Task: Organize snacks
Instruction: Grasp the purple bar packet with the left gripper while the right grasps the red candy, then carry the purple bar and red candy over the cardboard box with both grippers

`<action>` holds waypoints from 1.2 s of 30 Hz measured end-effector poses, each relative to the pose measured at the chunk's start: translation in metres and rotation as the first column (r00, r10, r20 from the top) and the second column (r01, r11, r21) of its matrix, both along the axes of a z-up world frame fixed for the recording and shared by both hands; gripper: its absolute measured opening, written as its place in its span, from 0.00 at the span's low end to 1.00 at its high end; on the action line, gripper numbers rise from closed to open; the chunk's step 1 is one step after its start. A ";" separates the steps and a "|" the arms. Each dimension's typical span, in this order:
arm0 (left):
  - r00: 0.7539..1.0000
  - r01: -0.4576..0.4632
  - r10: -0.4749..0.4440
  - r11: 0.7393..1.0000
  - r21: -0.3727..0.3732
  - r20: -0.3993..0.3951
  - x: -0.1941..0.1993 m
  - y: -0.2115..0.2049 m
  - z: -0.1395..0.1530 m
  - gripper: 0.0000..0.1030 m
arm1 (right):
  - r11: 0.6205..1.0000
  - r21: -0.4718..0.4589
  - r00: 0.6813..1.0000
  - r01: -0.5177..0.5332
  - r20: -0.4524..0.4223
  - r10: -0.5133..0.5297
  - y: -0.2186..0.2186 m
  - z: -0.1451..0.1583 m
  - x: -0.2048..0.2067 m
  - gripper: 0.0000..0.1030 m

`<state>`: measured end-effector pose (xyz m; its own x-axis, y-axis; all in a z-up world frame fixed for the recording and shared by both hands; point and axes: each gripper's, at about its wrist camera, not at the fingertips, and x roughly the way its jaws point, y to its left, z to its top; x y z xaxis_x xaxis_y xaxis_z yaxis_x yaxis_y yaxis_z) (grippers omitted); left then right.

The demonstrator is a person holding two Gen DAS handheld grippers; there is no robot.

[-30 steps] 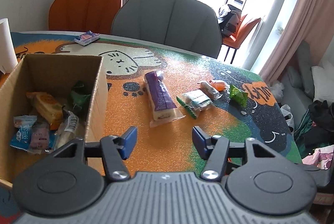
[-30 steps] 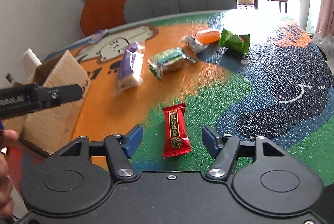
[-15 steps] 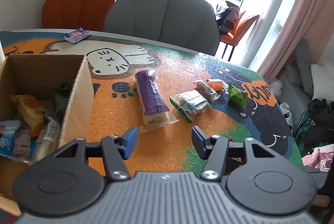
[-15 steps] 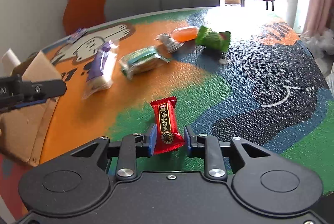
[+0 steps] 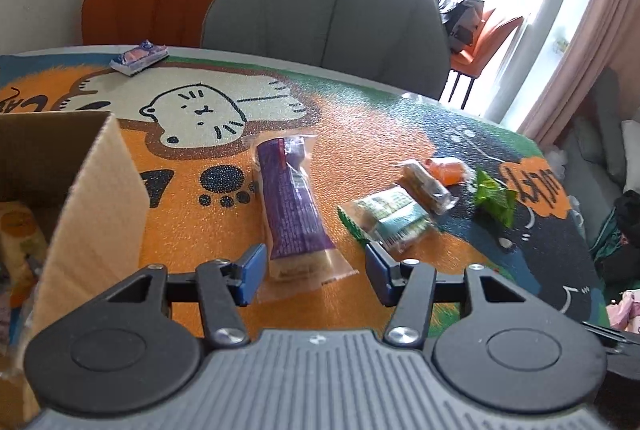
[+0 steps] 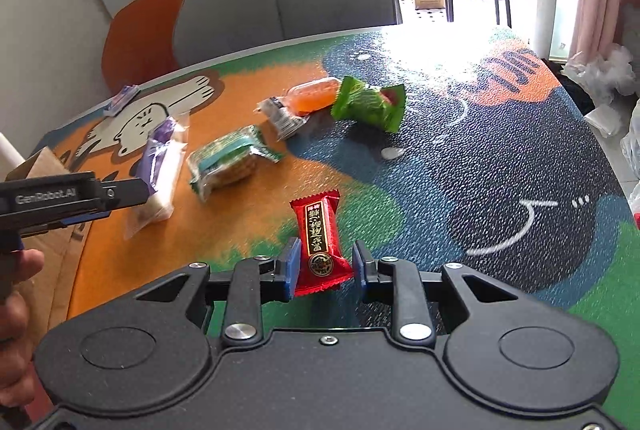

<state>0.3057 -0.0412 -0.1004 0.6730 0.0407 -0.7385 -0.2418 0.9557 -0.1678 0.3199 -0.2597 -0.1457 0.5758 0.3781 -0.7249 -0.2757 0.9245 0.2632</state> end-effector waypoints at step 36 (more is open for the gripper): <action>1.000 0.022 -0.023 0.999 0.027 0.017 -0.019 0.004 0.014 0.17 | 0.998 -0.038 0.992 -0.059 0.110 0.063 0.021 0.036 -0.016 0.18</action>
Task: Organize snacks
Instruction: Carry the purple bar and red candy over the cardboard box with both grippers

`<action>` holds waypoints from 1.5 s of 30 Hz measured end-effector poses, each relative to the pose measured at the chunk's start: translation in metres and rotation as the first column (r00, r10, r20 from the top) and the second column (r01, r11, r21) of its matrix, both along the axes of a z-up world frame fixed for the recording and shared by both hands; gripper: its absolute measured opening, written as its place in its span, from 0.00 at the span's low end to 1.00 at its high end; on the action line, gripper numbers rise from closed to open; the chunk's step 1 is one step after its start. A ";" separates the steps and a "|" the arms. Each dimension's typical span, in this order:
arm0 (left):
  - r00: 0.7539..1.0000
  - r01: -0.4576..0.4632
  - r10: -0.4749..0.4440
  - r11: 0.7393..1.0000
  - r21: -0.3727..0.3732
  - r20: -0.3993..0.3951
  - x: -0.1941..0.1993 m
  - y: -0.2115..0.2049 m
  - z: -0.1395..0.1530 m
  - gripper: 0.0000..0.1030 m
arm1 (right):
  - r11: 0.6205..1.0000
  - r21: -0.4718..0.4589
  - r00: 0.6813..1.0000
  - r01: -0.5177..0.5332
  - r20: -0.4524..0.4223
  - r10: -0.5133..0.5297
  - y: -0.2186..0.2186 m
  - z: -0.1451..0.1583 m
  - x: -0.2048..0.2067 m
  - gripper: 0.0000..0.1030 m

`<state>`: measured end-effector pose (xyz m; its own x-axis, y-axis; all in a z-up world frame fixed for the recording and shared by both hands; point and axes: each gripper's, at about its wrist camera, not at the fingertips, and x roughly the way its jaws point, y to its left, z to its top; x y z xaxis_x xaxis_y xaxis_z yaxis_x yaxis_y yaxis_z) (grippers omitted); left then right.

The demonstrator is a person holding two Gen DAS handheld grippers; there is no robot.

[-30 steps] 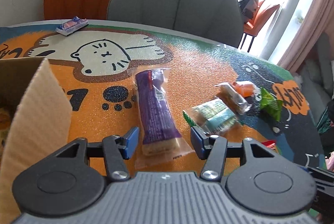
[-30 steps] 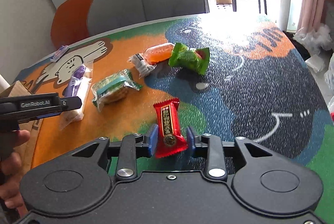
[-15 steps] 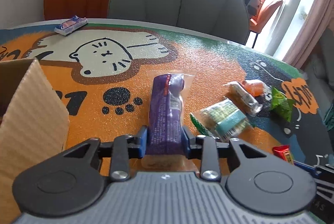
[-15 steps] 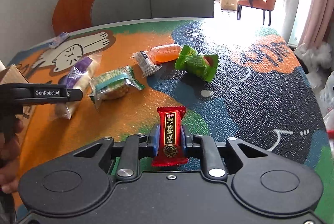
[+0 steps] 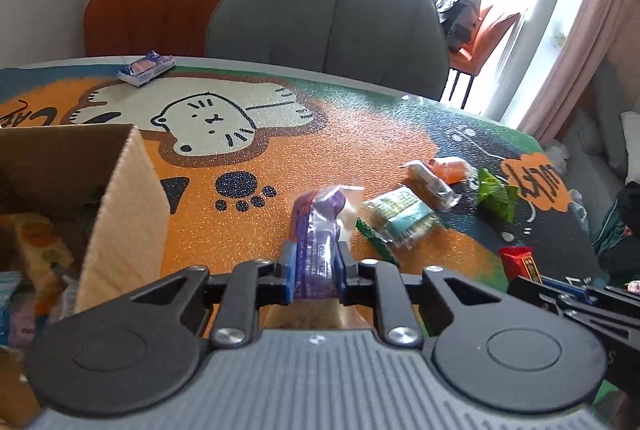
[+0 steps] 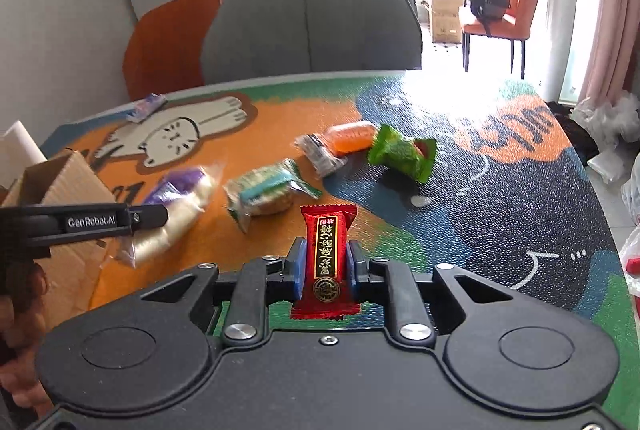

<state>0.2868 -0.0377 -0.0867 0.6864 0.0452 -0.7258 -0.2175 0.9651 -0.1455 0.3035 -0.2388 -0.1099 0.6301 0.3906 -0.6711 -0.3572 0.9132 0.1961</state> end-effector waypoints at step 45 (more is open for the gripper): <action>0.998 0.065 -0.065 0.998 0.025 0.005 -0.022 -0.007 0.022 0.27 | 0.997 0.051 0.998 -0.054 0.024 0.052 0.016 0.021 -0.017 0.18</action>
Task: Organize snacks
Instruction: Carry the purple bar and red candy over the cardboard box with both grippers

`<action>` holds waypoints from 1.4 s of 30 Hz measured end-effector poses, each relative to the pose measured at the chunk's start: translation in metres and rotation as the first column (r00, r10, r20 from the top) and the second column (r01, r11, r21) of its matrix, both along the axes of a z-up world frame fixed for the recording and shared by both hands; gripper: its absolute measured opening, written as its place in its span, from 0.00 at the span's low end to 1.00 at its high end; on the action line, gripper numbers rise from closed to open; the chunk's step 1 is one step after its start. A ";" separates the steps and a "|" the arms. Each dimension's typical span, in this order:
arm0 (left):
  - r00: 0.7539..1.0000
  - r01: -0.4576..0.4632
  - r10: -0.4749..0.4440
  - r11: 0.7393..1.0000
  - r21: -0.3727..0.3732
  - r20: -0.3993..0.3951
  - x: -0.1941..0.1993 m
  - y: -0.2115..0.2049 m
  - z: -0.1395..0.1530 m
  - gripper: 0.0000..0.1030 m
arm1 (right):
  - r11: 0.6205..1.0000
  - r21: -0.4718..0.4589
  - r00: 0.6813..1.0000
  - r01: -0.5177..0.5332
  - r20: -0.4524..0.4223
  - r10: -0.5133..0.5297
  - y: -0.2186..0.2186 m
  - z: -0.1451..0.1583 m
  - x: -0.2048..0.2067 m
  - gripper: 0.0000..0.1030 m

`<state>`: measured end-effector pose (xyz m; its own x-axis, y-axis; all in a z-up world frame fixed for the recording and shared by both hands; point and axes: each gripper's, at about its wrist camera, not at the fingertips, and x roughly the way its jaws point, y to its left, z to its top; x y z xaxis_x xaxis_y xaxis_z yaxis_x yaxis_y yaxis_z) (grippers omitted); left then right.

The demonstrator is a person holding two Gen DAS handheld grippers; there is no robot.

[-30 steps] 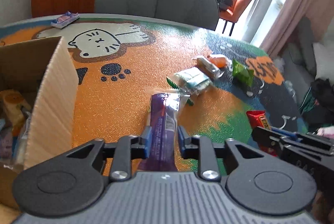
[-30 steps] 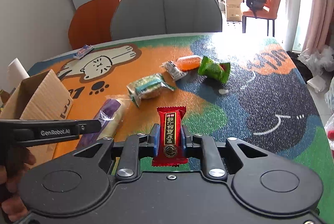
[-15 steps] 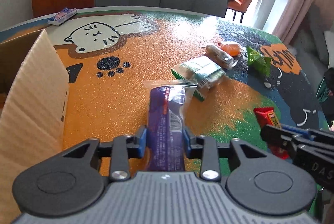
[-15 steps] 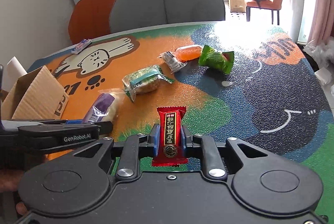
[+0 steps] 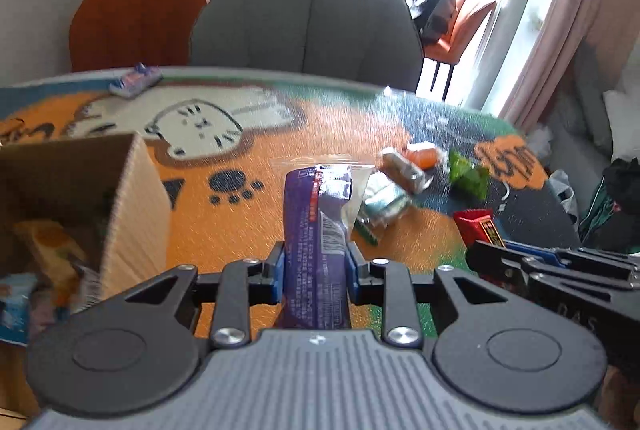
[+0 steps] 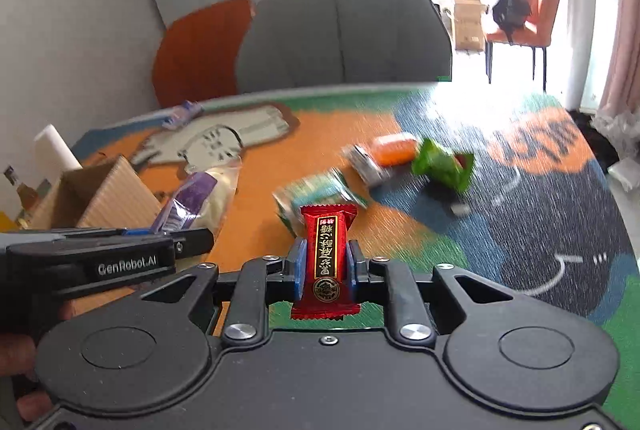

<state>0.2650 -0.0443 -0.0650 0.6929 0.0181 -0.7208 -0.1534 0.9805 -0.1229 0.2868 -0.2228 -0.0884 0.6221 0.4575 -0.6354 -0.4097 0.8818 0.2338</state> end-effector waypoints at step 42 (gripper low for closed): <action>0.976 -0.213 0.215 0.976 -0.050 0.030 -0.105 0.148 0.039 0.28 | 0.967 0.021 0.957 -0.255 0.145 0.250 0.161 0.070 -0.076 0.18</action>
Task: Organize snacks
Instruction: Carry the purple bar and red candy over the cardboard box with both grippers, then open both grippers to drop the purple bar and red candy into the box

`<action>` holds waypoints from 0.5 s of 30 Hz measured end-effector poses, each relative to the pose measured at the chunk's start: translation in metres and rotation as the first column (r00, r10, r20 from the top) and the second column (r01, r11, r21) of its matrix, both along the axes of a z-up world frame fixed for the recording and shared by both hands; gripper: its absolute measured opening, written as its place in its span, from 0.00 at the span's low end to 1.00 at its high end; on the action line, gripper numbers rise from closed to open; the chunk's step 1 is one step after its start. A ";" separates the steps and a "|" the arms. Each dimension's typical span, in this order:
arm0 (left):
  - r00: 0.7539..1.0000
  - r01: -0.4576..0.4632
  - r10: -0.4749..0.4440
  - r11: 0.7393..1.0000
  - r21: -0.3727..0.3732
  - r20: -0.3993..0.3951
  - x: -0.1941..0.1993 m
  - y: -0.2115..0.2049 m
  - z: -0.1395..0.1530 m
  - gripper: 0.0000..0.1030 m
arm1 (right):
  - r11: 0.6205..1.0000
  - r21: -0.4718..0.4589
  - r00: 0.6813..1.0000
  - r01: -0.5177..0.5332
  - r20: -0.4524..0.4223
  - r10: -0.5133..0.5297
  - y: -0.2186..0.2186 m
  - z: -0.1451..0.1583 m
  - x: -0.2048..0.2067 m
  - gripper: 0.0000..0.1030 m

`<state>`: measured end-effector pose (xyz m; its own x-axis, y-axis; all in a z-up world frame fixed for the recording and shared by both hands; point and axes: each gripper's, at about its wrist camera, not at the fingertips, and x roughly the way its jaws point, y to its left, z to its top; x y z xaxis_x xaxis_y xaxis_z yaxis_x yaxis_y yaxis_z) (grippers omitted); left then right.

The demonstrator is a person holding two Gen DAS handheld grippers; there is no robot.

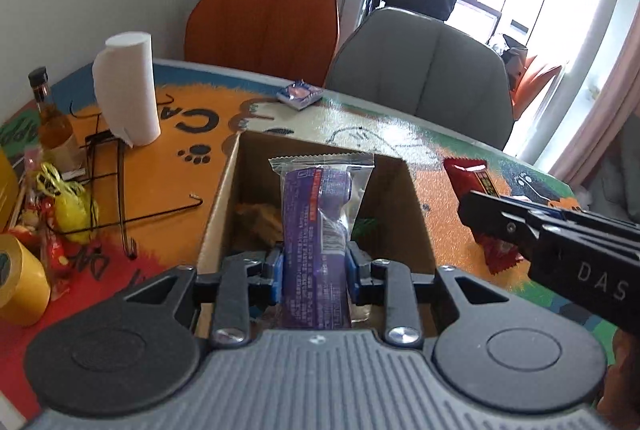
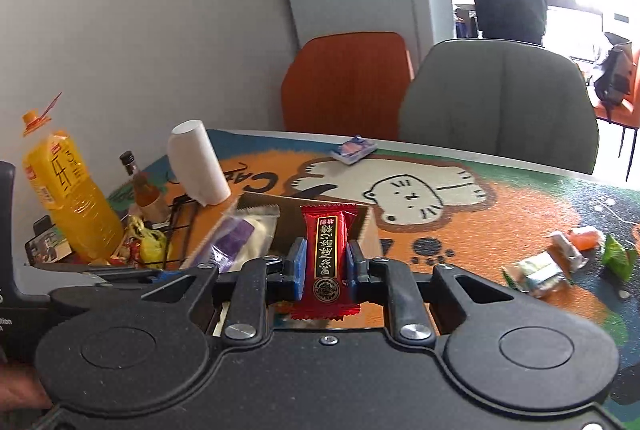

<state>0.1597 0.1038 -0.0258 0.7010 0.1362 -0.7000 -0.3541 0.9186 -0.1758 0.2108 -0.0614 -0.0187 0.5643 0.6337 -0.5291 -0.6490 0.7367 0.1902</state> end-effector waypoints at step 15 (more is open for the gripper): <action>0.997 -0.068 0.069 0.998 -0.017 0.034 -0.018 0.026 0.007 0.48 | 0.997 0.052 0.995 -0.064 -0.073 0.068 0.028 0.000 -0.001 0.27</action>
<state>0.1414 0.1301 -0.0192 0.7144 0.1734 -0.6780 -0.4093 0.8894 -0.2038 0.2102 -0.0338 -0.0186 0.4802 0.6950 -0.5352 -0.6786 0.6810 0.2754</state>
